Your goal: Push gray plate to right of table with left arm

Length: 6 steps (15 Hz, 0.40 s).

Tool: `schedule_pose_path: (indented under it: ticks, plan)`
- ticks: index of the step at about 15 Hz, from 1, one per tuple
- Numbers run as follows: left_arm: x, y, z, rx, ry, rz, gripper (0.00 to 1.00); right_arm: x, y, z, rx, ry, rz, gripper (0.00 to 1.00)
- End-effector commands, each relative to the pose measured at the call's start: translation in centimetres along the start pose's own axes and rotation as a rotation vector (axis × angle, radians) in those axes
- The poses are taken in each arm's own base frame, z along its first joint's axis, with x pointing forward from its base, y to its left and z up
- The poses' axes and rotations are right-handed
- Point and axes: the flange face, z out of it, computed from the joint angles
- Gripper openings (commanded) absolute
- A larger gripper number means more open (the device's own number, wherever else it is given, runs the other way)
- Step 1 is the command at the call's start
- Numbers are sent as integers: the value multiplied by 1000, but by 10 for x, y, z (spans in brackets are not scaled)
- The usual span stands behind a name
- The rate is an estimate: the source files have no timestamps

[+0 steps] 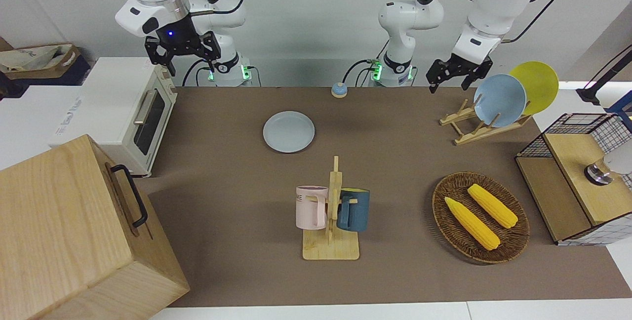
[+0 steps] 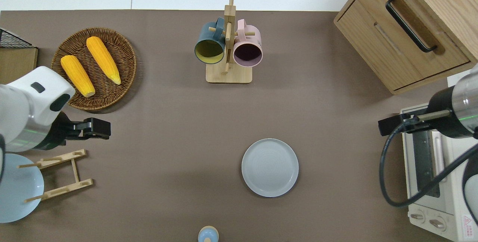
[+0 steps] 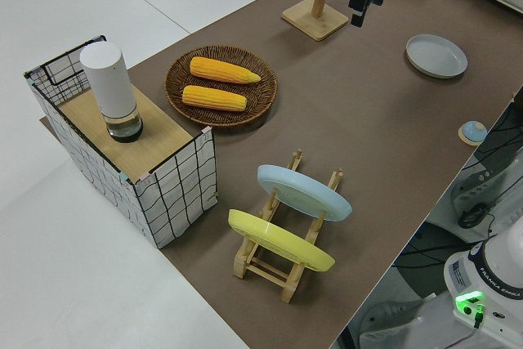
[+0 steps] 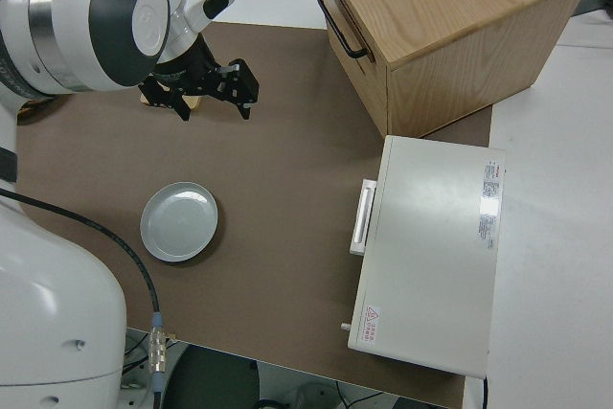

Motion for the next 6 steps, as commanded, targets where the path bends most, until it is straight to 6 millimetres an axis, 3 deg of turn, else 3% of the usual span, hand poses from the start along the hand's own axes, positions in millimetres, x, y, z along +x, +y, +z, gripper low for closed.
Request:
schedule_pose_path:
  ticks: [1,6]
  plan:
    - [18,-4,-4,9,-2,24,1000,-3,1,-4,5,-4,16,983]
    - [27,-4,-6,8,4,34,1000,-3,1,-4,5,-4,16,983]
